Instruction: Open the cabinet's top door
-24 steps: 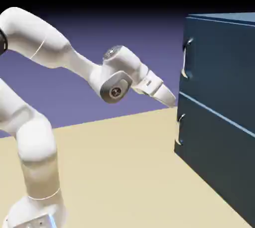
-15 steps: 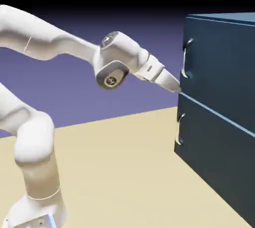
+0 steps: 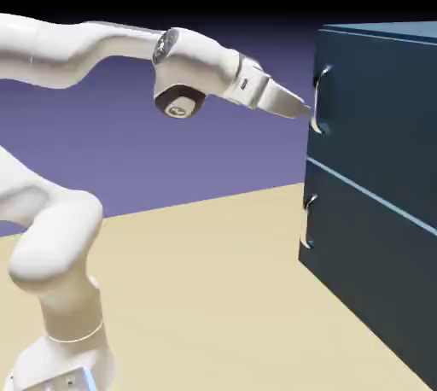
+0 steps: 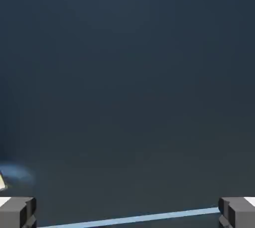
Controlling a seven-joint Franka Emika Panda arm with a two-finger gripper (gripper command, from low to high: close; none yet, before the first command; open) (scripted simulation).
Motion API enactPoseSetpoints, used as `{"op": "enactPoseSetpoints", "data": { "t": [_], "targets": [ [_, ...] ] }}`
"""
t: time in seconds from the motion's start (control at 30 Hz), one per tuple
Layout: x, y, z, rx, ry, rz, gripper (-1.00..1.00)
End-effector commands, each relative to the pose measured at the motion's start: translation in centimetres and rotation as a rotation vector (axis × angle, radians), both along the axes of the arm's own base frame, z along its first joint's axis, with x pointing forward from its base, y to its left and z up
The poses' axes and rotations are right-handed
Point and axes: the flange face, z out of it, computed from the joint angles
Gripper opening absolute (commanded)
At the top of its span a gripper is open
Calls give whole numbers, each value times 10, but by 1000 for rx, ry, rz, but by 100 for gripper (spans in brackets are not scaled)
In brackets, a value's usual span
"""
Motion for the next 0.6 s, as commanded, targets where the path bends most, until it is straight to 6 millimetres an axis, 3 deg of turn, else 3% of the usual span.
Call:
{"op": "enactPoseSetpoints", "data": {
  "t": [0.0, 0.3, 0.57],
  "targets": [
    [0, 2, 2, 0, -14, 0, 0],
    [3, 31, 11, -10, -135, 7, 0],
    [17, 63, 1, -30, -230, 22, 0]
  ]
}}
